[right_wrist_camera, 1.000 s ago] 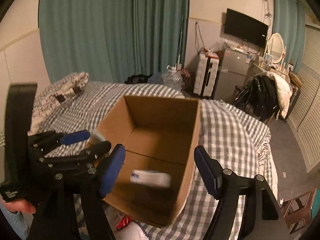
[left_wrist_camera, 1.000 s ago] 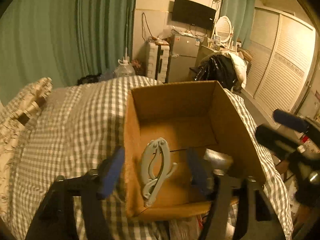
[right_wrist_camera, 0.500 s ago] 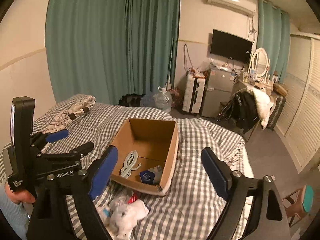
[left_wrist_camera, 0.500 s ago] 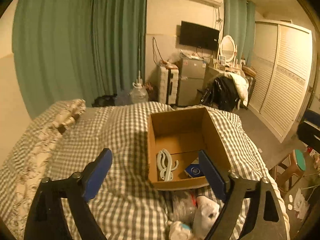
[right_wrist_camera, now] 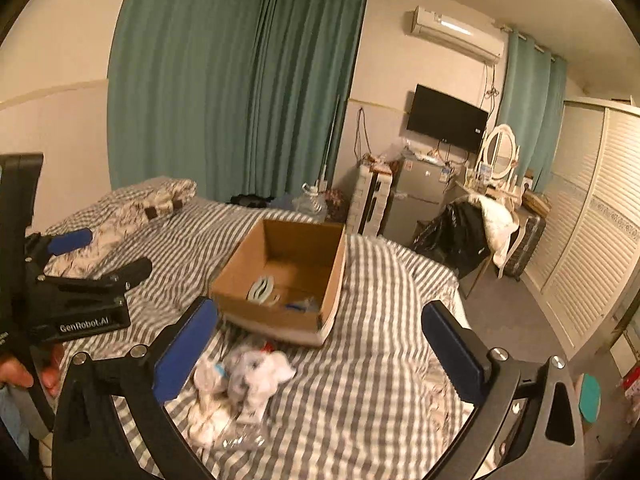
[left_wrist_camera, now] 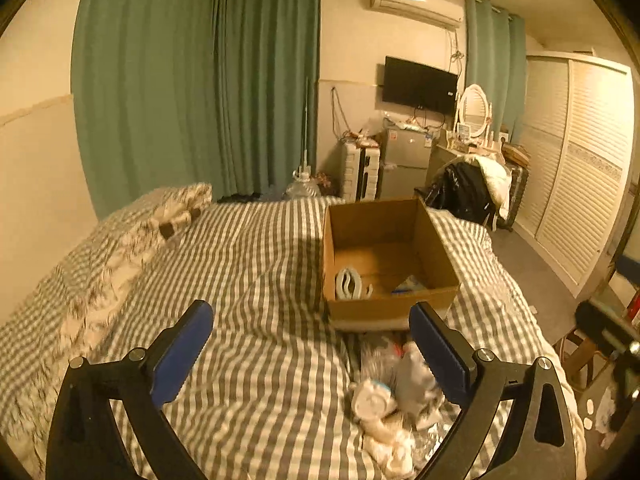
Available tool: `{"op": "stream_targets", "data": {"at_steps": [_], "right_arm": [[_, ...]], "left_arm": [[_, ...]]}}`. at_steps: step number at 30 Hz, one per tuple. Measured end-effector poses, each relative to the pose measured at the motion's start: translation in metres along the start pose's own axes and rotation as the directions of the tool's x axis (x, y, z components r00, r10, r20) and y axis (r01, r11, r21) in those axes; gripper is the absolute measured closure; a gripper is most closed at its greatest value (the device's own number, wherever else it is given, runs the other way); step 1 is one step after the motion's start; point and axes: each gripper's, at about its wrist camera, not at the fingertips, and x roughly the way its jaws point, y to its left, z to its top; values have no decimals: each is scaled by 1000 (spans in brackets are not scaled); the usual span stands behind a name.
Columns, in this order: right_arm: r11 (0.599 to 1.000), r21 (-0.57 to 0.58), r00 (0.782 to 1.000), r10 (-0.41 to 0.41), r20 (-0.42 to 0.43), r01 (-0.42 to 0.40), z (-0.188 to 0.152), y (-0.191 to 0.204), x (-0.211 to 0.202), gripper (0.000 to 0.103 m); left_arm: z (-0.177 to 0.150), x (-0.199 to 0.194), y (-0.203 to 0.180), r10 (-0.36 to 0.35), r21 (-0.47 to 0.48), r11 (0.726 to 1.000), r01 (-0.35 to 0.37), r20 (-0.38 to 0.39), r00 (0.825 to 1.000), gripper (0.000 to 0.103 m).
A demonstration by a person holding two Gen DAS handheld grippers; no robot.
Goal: Organize objects
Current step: 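Withdraw both open tools from the box back to the pile, then grasp the white toy with the left tool while the right tool grasps the white mesh glove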
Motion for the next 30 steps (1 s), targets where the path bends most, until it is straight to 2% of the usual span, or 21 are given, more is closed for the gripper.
{"op": "stream_targets", "data": {"at_steps": [5, 8, 12, 15, 21, 24, 27, 30], "right_arm": [[999, 35, 998, 7, -67, -5, -41, 9, 18, 0], [1000, 21, 991, -4, -133, 7, -64, 12, 40, 0], [1000, 28, 976, 2, -216, 4, -84, 10, 73, 1], [999, 44, 969, 4, -247, 7, -92, 6, 90, 1], [997, 72, 953, 20, -303, 2, -108, -2, 117, 5], [996, 86, 946, 37, -323, -10, -115, -2, 127, 5], [996, 88, 943, 46, -331, -18, -117, -1, 133, 5], [996, 83, 943, 47, -330, -21, -116, 0, 133, 5]], "left_arm": [[-36, 19, -3, 11, 8, 1000, -11, -54, 998, 2], [-59, 40, -8, 18, 25, 1000, -15, -116, 993, 2], [-85, 66, -22, 7, 67, 998, 6, -186, 983, 2], [-99, 85, -32, 0, 99, 995, 23, -226, 974, 2], [-110, 115, -45, 7, 126, 992, 32, -299, 954, 4], [-110, 128, -50, -27, 121, 990, 71, -331, 943, 4], [-111, 140, -59, -64, 138, 982, 126, -384, 921, 4], [-114, 145, -67, -87, 159, 974, 165, -410, 908, 8]]}}
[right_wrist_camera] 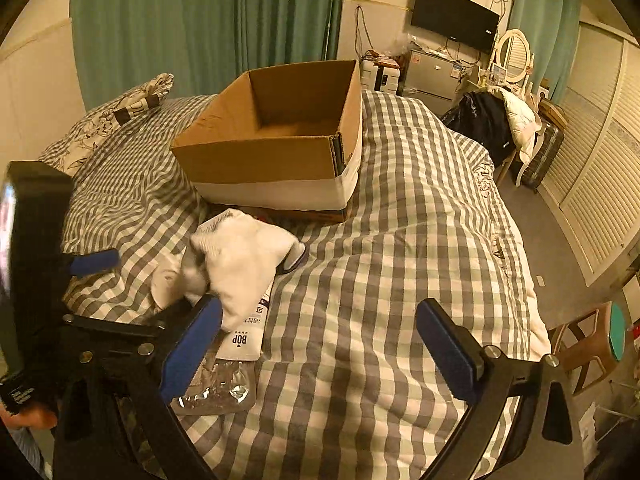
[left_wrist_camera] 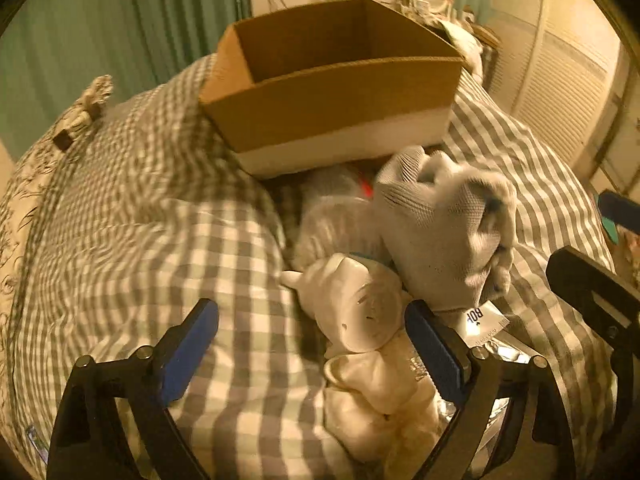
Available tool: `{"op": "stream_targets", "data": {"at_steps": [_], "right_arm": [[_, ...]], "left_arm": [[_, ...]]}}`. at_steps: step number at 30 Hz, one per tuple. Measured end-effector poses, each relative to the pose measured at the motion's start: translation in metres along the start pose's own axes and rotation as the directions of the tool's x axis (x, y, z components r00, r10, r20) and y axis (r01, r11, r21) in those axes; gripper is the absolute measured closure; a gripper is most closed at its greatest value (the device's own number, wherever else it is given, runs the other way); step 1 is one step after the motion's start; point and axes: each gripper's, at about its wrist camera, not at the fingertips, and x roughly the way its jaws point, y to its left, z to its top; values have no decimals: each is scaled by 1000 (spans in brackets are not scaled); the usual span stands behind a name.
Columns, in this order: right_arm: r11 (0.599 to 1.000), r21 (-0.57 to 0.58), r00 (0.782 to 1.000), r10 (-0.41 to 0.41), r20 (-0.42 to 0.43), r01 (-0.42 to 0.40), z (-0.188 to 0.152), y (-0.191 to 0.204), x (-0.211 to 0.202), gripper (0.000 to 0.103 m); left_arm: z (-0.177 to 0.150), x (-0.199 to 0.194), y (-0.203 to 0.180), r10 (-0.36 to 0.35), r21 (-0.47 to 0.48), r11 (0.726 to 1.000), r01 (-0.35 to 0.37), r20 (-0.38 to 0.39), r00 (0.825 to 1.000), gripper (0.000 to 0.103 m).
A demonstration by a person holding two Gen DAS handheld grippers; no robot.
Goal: Organize objects
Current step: 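Grasp the white toy with the left tool while the right tool grasps the white mesh glove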
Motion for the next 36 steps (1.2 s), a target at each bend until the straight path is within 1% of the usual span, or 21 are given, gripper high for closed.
{"op": "stream_targets", "data": {"at_steps": [5, 8, 11, 13, 14, 15, 16, 18, 20, 23, 24, 26, 29, 32, 35, 36], "right_arm": [[1000, -2, 1000, -6, 2, 6, 0, 1, -2, 5], [1000, -10, 1000, -14, 4, 14, 0, 3, -4, 5], [1000, -14, 1000, -20, 7, 20, 1, 5, -7, 5], [1000, -14, 1000, -24, 9, 25, 1, 5, -8, 5], [1000, -13, 1000, -26, 7, 26, 1, 5, -8, 5], [1000, -11, 1000, -28, 4, 28, 1, 4, -8, 5], [1000, -11, 1000, -28, 3, 29, 1, 4, -7, 5], [999, -13, 1000, -29, 0, 29, 1, 5, -6, 5], [999, -15, 999, -32, -3, 32, 1, 5, -6, 5], [999, -17, 999, -37, 1, 37, 3, 5, -10, 5], [999, -17, 999, -37, 2, 37, 3, 5, -10, 5], [999, -21, 999, -35, 6, 35, 5, 7, -13, 5], [999, -36, 1000, -25, 12, 25, 9, 14, -15, 5], [998, -55, 1000, 10, 7, -10, 17, 25, -9, 5], [996, -91, 1000, 12, -23, -14, 25, 41, 12, 5], [994, -105, 999, 10, -33, -13, 26, 46, 19, 7]], "left_arm": [[1, 5, -13, -41, 53, 998, 42, -20, 999, 23], [-1, 5, -22, -65, 89, 994, 69, -40, 997, 24], [-3, 2, -29, -87, 105, 990, 90, -32, 996, 24], [-1, 5, -27, -82, 86, 993, 85, -38, 996, 26], [0, 7, -25, -82, 66, 994, 85, -44, 996, 34], [1, 10, -22, -88, 52, 995, 91, -52, 995, 36], [1, 12, -19, -102, 30, 994, 104, -54, 993, 36], [0, 9, -17, -112, 18, 993, 113, -42, 993, 37], [-3, 0, -14, -101, 8, 995, 101, -10, 995, 38], [-8, -22, -2, -93, -37, 995, 95, 50, 994, 38], [-10, -32, 7, -89, -63, 994, 93, 73, 993, 38], [-12, -44, 21, -74, -91, 992, 83, 93, 993, 38], [-13, -56, 45, -42, -132, 990, 57, 113, 993, 38], [-13, -60, 62, -27, -165, 985, 47, 122, 992, 38], [-13, -57, 72, -17, -174, 984, 39, 125, 992, 38], [-14, -57, 73, -16, -174, 984, 37, 125, 992, 38]]}}
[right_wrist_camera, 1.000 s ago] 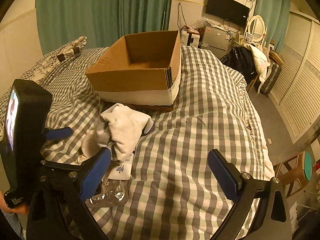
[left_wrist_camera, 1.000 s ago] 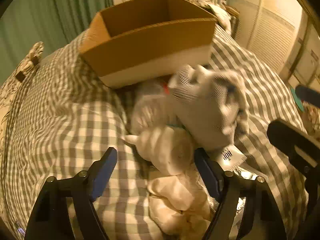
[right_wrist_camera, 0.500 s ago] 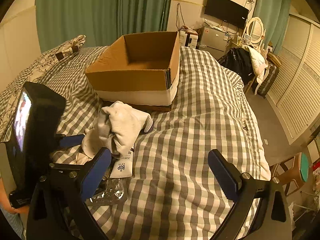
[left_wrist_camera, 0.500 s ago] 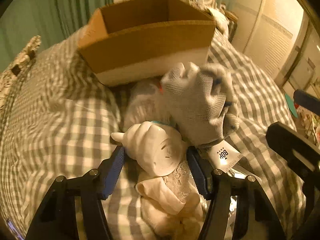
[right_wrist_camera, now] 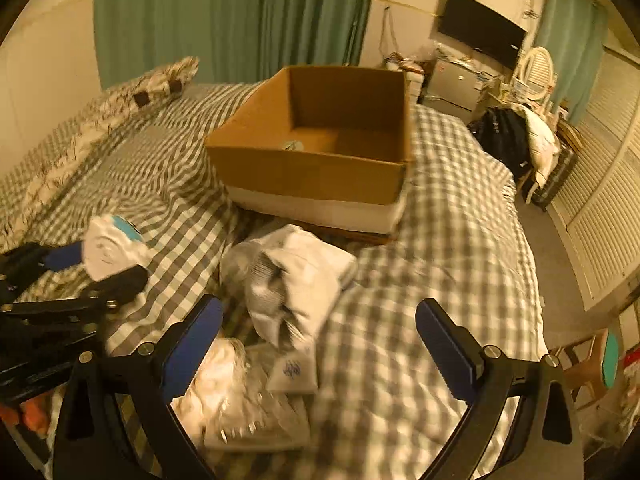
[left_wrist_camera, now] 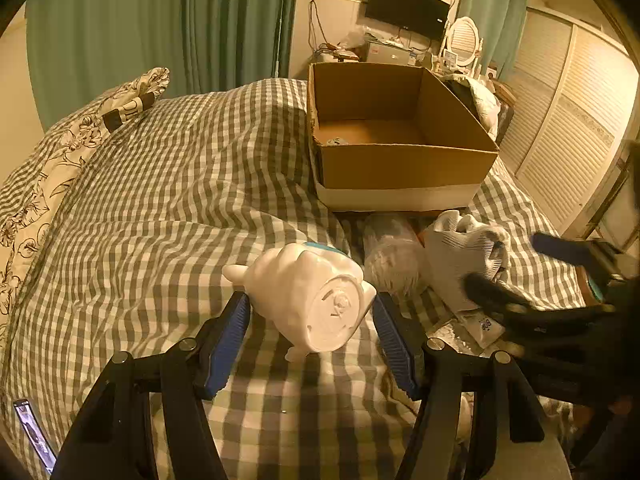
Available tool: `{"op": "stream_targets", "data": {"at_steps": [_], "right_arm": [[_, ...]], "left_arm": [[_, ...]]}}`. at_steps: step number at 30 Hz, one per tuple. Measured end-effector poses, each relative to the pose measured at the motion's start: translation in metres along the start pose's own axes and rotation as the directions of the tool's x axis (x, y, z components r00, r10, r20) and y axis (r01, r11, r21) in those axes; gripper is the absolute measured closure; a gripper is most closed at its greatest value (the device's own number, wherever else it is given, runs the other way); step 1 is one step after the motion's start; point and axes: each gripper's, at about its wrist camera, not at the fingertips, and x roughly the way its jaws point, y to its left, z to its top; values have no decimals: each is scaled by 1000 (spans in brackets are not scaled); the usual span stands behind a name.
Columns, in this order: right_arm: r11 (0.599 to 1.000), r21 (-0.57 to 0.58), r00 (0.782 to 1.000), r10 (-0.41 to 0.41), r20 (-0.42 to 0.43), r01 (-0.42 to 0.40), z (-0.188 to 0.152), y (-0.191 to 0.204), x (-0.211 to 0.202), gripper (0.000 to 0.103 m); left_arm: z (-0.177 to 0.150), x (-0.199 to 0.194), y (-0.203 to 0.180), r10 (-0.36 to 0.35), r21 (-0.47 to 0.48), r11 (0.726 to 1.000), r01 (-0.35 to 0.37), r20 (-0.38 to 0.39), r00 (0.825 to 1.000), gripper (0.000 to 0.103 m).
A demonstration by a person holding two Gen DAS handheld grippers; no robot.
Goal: Organize objects
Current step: 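Grasp the white toy with the left tool while the right tool grasps the white mesh glove, then drop the white toy into the box with the left tool while the right tool drops the glove in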
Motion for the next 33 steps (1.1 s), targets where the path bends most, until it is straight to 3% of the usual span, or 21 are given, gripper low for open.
{"op": "stream_targets", "data": {"at_steps": [7, 12, 22, 30, 33], "right_arm": [[999, -53, 990, -5, -139, -2, -4, 18, 56, 49], [999, -48, 993, -4, -114, -2, -8, 16, 51, 58], [999, -22, 999, 25, 35, -25, 0, 2, -23, 62], [998, -42, 986, 59, 154, -53, 12, -14, -91, 62], [994, -37, 978, 107, 177, -102, 22, -23, -104, 62]], "left_arm": [[3, 4, 4, 12, 8, 1000, -12, 8, 1000, 38], [6, -5, -1, 14, 10, 1000, -14, 26, 1000, 38], [18, -55, -32, -11, 44, 999, 6, 114, 993, 38], [34, -82, -58, -34, 70, 997, 22, 167, 985, 38], [45, -83, -66, -50, 81, 996, 36, 168, 985, 38]]}}
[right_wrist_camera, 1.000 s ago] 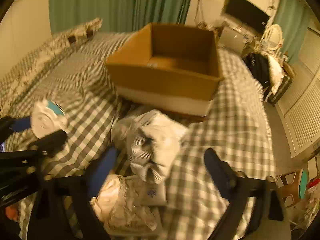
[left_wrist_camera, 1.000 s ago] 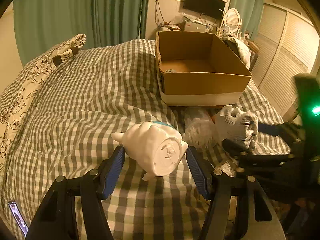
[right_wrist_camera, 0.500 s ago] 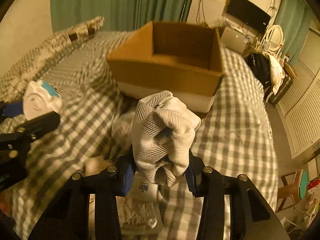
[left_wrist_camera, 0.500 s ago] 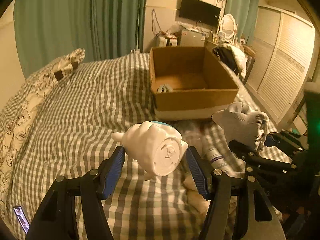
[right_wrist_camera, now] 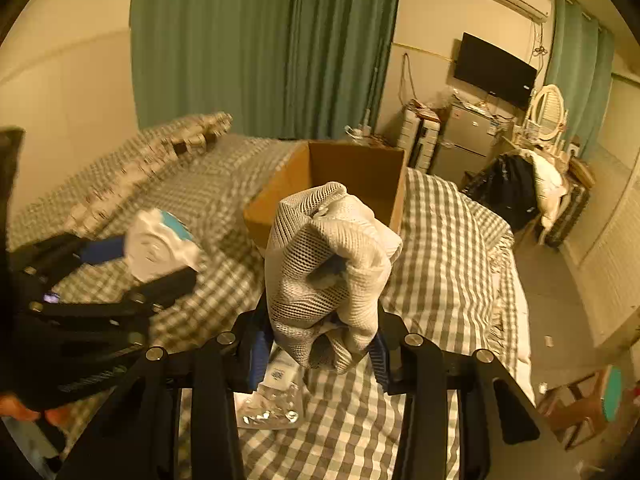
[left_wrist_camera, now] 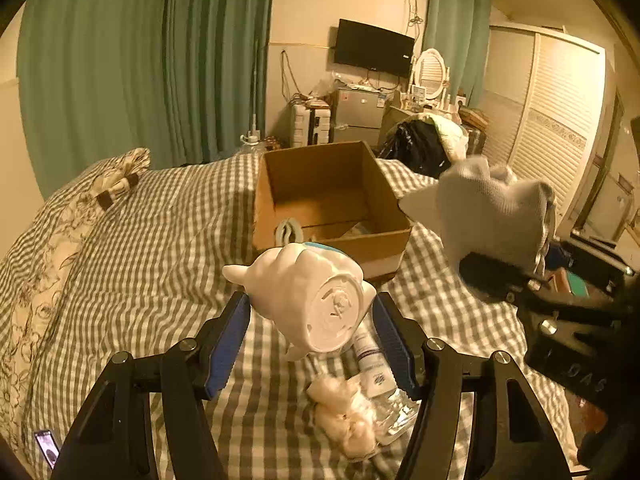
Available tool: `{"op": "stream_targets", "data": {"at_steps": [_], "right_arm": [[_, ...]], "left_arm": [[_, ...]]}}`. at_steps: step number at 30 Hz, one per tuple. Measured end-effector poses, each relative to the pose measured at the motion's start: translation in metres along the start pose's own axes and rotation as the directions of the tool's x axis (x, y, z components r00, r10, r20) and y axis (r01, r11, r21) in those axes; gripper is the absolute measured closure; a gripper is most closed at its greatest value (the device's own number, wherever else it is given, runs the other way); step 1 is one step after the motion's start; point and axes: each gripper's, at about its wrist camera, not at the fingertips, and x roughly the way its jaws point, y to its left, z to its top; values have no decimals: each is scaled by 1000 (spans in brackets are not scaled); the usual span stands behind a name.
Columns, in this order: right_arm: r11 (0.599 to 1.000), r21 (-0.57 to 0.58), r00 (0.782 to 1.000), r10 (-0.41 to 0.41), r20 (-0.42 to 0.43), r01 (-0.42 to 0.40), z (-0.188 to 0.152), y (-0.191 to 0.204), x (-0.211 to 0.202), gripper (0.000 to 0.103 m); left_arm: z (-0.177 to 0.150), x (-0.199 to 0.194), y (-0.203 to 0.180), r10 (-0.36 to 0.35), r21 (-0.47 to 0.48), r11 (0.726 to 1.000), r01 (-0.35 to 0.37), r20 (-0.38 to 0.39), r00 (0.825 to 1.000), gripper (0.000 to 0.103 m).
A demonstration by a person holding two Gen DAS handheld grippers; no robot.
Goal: Organize objects
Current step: 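Drop the white toy into the box with the left tool while the right tool drops the glove in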
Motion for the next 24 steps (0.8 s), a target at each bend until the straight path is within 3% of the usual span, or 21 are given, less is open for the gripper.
{"op": "stream_targets", "data": {"at_steps": [5, 8, 15, 24], "right_arm": [[1000, -11, 999, -7, 46, 7, 24, -14, -8, 62], [1000, 1, 998, 28, 58, -28, 44, -25, -3, 63], [1000, 8, 996, 18, 88, -19, 87, -53, 26, 62], [999, 31, 1000, 29, 8, -29, 106, -73, 108, 62]], "left_arm": [[31, 10, -5, -8, 8, 1000, 8, 21, 1000, 38], [53, 22, -4, -12, 11, 1000, 12, 36, 999, 38], [99, 71, 12, -1, -14, 1000, 1, 41, 999, 38], [105, 166, 34, -6, -43, 999, 3, -71, 997, 38]]}}
